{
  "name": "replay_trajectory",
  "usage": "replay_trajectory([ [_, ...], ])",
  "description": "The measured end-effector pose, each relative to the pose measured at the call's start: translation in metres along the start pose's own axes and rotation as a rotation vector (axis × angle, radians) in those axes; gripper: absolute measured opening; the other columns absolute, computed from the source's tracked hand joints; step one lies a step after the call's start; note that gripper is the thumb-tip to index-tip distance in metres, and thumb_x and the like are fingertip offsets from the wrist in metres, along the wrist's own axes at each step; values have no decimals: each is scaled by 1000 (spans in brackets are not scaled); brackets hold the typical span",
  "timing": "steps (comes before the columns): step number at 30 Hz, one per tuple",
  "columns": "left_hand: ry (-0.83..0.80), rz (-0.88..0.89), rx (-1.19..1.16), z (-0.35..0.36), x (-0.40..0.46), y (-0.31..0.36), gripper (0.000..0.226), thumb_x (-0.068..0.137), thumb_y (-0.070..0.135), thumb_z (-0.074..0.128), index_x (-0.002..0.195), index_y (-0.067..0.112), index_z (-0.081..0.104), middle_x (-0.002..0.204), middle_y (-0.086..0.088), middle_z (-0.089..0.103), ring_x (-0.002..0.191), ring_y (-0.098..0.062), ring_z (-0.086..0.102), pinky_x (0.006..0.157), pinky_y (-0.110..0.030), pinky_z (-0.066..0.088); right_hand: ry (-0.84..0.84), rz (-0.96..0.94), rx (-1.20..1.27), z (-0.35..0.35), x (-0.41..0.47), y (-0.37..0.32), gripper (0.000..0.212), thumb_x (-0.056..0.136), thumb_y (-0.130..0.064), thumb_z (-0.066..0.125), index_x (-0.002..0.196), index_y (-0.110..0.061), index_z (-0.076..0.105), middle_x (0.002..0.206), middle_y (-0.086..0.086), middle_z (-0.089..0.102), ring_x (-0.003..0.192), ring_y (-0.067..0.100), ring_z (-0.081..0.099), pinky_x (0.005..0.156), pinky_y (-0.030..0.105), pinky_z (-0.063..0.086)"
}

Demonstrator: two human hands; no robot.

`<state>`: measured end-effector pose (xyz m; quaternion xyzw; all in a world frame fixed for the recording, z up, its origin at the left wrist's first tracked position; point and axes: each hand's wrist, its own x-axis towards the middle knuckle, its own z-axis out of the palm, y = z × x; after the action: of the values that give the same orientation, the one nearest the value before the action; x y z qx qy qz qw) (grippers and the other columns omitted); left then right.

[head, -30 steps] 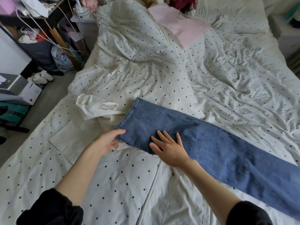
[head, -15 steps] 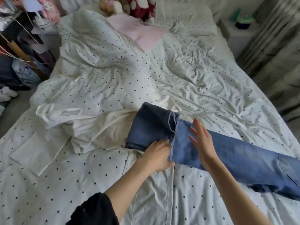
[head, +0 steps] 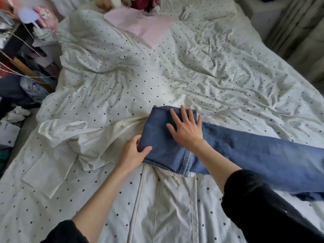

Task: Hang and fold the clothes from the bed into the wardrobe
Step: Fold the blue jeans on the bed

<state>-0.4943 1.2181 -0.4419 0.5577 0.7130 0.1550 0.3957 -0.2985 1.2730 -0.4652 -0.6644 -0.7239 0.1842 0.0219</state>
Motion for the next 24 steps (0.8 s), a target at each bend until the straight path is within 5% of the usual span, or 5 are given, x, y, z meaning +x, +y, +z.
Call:
replay_trajectory([
  [4,-93,-127,-120,2,10,8,44,74,29,75,111,9,62,103,-6,69,97,-23,65,87,-38,52,-223,57,-10,26,10,13,60,96,-59,14,150,-36,0,160,1,1,146,21,-4,111,62,-4],
  [7,-136,-230,-231,-3,20,10,27,79,12,74,102,4,64,99,-12,70,92,-26,66,85,-37,54,-80,40,-7,27,2,6,57,99,-51,20,151,-28,14,159,5,4,147,24,-2,112,59,-6],
  [10,-117,-231,-264,-9,19,17,18,80,8,72,94,-1,64,84,-10,67,71,-18,62,58,-17,50,271,-79,188,27,-45,1,47,97,-35,34,131,-9,53,149,16,34,139,34,30,113,55,23],
  [13,-67,-177,-266,-7,16,25,21,80,5,70,99,4,62,88,-8,67,77,-20,62,65,-24,49,239,-149,339,43,-92,6,46,93,-33,37,124,-7,60,140,16,48,122,33,52,100,42,45],
  [24,-114,-357,-674,-14,-19,80,9,81,-9,59,83,-1,62,88,-17,66,72,-23,63,60,-26,53,-119,38,920,9,-91,35,37,100,-12,40,135,-17,51,152,-6,29,139,9,29,108,15,21],
])
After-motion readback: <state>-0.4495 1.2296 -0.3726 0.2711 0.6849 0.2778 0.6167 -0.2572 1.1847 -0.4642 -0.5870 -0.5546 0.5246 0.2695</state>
